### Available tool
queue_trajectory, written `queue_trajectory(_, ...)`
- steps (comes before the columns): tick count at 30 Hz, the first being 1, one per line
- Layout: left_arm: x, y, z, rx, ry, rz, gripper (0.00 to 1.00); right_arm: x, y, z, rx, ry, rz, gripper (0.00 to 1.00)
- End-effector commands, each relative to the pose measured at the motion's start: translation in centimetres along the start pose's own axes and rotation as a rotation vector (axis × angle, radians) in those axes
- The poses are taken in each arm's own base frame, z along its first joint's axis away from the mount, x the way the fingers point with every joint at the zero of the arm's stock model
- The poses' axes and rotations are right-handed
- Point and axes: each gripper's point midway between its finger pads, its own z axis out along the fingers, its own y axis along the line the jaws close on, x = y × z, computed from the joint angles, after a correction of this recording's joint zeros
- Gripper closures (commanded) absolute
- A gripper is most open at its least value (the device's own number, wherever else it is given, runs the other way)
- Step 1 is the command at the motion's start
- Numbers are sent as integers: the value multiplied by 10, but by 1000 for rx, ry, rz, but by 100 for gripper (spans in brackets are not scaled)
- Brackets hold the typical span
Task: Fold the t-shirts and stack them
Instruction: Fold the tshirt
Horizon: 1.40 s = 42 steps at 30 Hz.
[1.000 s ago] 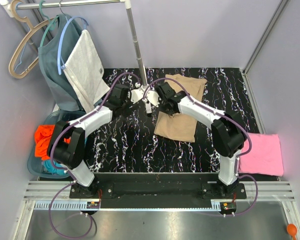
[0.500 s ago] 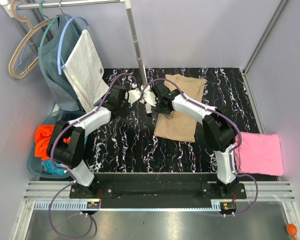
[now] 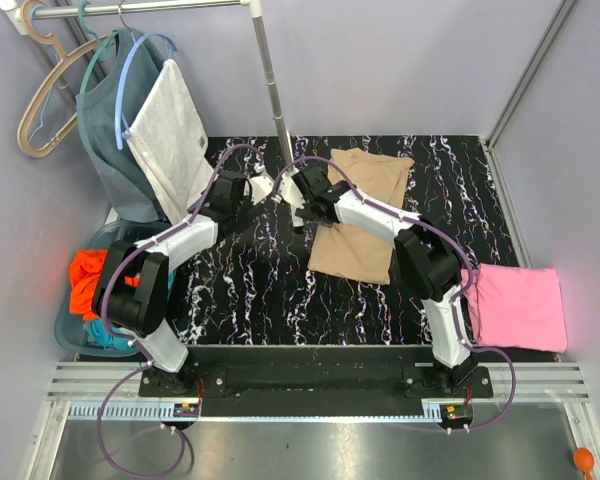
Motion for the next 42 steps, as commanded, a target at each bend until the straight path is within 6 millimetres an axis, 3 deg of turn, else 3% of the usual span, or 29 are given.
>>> queue_trajectory(1, -29, 45, -10, -161, -114, -113, 1, -29, -26, 2, 127, -72, 52, 43)
queue_trajectory(11, -18, 55, -10, -199, -85, -143, 1, -30, -34, -6, 181, -91, 82, 41)
queue_trajectory(17, -22, 54, -13, -174, -87, -174, 1, -21, -44, -33, 226, -100, 134, 38)
queue_trajectory(20, -29, 47, -16, -108, -95, -187, 1, -15, -50, -56, 255, -116, 170, 30)
queue_trajectory(21, -30, 43, -17, -84, -90, -188, 1, -12, -57, -72, 276, -134, 189, 29)
queue_trajectory(22, -26, 35, -17, -41, -66, -186, 1, -2, -50, -73, 266, -115, 182, 27)
queue_trajectory(23, -36, 29, -19, 24, -97, -181, 1, 4, -50, -79, 279, -109, 184, 23)
queue_trajectory(24, -38, 20, -20, 78, -94, -173, 1, 9, -56, -95, 300, -121, 202, 20)
queue_trajectory(25, -31, 5, -23, 155, -52, -163, 1, 22, -46, -95, 288, -101, 194, 16)
queue_trajectory(26, -42, -4, -27, 231, -81, -165, 1, 28, -42, -100, 281, -101, 195, 10)
queue_trajectory(27, -36, -21, -34, 321, -49, -154, 1, 33, -45, -116, 295, -124, 211, 8)
queue_trajectory(28, -45, -29, -39, 367, -59, -147, 1, 48, -31, -115, 268, -98, 212, 6)
queue_trajectory(29, -48, -44, -42, 446, -63, -145, 1, 53, -32, -129, 273, -116, 227, 5)
queue_trajectory(30, -42, -59, -49, 511, -27, -134, 1, 63, -23, -132, 247, -101, 226, 4)
queue_trajectory(34, -49, -115, -69, 701, -3, -53, 1, 104, 29, -134, 108, -58, 215, 2)
queue_trajectory(37, -53, -154, -81, 785, -1, 32, 1, 130, 55, -136, 59, -38, 198, 2)
queue_trajectory(42, -64, -196, -87, 919, -9, 77, 1, 149, 79, -139, 14, -46, 216, 3)
